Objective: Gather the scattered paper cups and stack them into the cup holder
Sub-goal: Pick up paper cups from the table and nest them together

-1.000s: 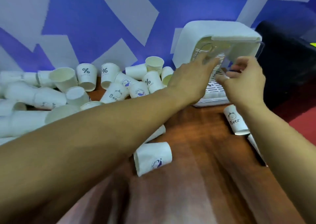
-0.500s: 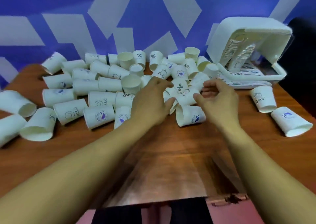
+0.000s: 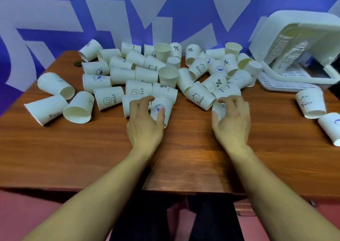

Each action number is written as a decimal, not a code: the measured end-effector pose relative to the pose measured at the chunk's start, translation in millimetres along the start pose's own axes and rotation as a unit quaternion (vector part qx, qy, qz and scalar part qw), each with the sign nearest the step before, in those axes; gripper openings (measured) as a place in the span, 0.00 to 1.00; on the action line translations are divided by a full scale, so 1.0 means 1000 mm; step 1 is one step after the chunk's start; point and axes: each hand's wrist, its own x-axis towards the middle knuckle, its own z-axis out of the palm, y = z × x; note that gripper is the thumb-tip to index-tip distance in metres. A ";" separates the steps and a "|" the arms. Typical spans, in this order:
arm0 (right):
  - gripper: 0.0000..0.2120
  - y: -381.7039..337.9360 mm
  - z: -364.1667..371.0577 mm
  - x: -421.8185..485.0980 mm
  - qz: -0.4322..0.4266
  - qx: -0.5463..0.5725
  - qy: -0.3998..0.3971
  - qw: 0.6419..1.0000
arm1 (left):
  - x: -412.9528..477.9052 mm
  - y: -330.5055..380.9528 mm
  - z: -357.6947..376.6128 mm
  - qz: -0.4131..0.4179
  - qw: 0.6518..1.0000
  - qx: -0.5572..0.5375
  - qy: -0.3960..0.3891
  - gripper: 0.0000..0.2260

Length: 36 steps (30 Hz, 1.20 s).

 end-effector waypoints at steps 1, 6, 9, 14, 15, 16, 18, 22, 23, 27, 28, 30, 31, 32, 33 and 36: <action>0.16 0.000 0.001 -0.001 -0.005 -0.004 0.002 1.000 | -0.002 -0.002 0.002 -0.007 1.000 -0.005 0.003 0.18; 0.14 0.005 0.007 -0.008 -0.019 -0.026 0.036 0.999 | -0.012 -0.013 0.013 -0.040 0.998 -0.039 0.008 0.18; 0.14 0.006 0.008 -0.011 -0.015 -0.033 0.046 0.998 | -0.013 -0.013 0.015 -0.021 0.999 -0.045 0.018 0.17; 0.14 0.007 0.010 -0.005 0.012 -0.031 0.045 0.998 | 0.009 -0.001 0.012 0.043 0.997 0.018 -0.055 0.18; 0.15 0.007 0.011 -0.003 0.021 -0.029 0.039 0.999 | 0.015 0.001 0.012 0.055 0.994 0.026 -0.089 0.20; 0.16 0.007 0.012 -0.002 0.028 -0.029 0.033 0.999 | 0.021 0.002 0.012 0.066 0.990 0.029 -0.121 0.22; 0.17 0.008 0.012 0.000 0.039 -0.029 0.025 0.999 | 0.030 0.003 0.013 0.077 0.982 0.035 -0.169 0.26; 0.18 0.007 0.005 0.005 0.053 -0.017 0.034 0.998 | 0.040 0.004 0.017 0.093 0.974 0.047 -0.202 0.29; 0.17 0.005 0.001 0.006 0.055 -0.014 0.042 0.998 | 0.041 0.004 0.018 0.096 0.972 0.047 -0.208 0.30; 0.12 -0.003 -0.015 0.008 0.082 0.035 0.053 0.995 | 0.046 0.007 0.016 0.092 0.965 0.045 -0.240 0.37; 0.11 -0.004 -0.018 0.007 0.093 0.057 0.050 0.993 | 0.045 0.009 0.014 0.090 0.964 0.048 -0.245 0.38; 0.09 -0.003 -0.025 0.005 0.125 0.109 0.054 0.985 | 0.043 0.013 0.012 0.085 0.965 0.045 -0.245 0.39; 0.08 -0.003 -0.028 0.003 0.151 0.133 0.057 0.978 | 0.041 0.014 0.012 0.087 0.967 0.040 -0.237 0.38; 0.07 -0.003 -0.032 -0.001 0.179 0.149 0.060 0.971 | 0.040 0.015 0.012 0.096 0.970 0.034 -0.222 0.35; 0.07 -0.003 -0.035 -0.005 0.202 0.163 0.062 0.964 | 0.038 0.016 0.011 0.109 0.973 0.026 -0.203 0.30; 0.09 -0.009 -0.048 -0.024 0.255 0.226 0.069 0.938 | 0.033 0.022 0.007 0.135 0.978 -0.006 -0.161 0.14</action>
